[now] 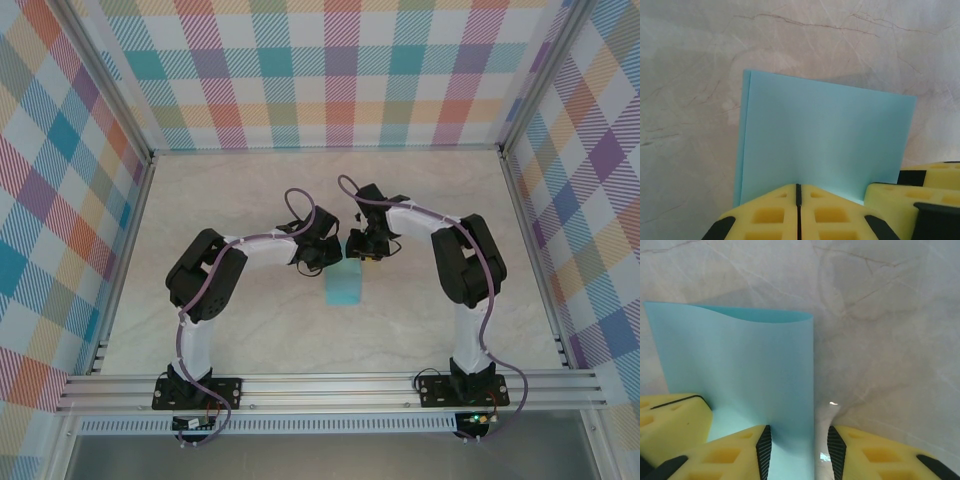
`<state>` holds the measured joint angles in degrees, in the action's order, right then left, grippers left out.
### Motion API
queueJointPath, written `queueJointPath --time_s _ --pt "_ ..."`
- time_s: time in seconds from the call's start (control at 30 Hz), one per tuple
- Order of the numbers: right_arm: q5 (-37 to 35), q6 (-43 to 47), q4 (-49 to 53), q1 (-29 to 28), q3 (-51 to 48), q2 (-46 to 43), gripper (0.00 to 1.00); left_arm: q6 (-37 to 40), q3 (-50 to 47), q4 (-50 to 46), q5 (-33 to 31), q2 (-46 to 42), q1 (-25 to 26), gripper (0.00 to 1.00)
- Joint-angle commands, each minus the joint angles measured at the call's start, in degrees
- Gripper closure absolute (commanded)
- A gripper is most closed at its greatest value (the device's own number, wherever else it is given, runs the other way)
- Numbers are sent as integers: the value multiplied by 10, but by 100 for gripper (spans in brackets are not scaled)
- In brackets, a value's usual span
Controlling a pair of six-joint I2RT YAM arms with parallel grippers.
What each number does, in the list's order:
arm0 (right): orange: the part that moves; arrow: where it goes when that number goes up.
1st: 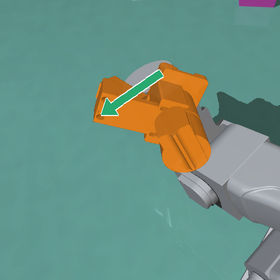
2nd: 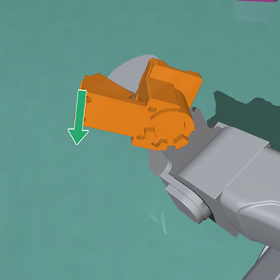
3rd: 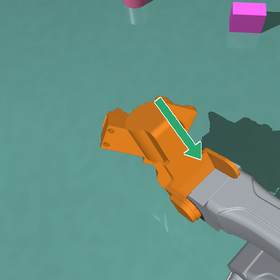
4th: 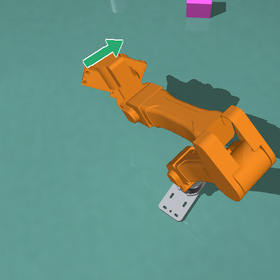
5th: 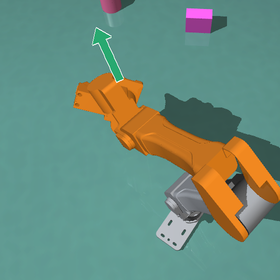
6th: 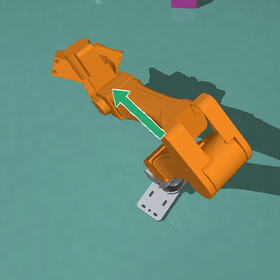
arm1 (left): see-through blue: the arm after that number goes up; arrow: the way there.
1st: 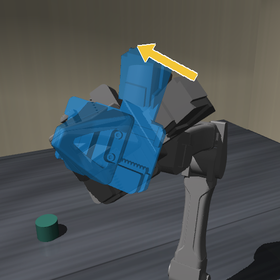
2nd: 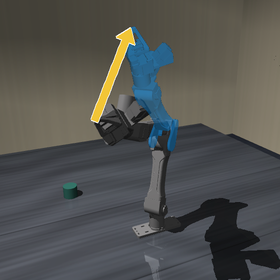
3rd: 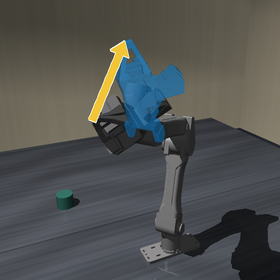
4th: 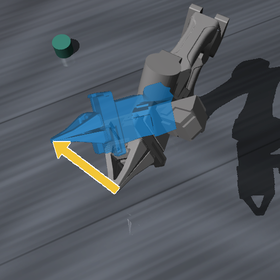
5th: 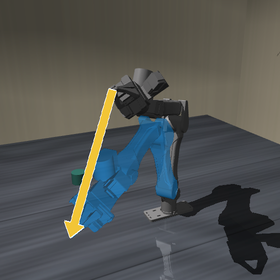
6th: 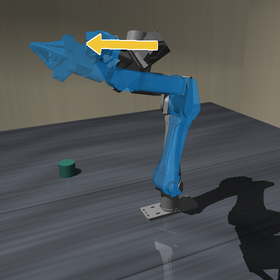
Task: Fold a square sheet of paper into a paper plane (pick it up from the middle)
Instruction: Fold the square sheet of paper in half at the center of the table.
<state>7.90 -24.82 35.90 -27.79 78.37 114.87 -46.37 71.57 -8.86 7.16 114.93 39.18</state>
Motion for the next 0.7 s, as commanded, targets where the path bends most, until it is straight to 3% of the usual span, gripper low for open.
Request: queueJointPath --time_s 0.0,0.27,0.47,0.67 --pt "2 -2 -9 0 -32 -45 58 13 2 -29 -10 27 -5 93" --pt "74 -33 -59 11 -142 -149 55 23 0 -30 -6 27 -5 93" --pt "151 -47 -85 12 -197 -161 55 25 0 -31 -3 27 -4 93" --pt "173 -58 -102 12 -224 -154 56 24 0 -31 -3 27 -4 93"
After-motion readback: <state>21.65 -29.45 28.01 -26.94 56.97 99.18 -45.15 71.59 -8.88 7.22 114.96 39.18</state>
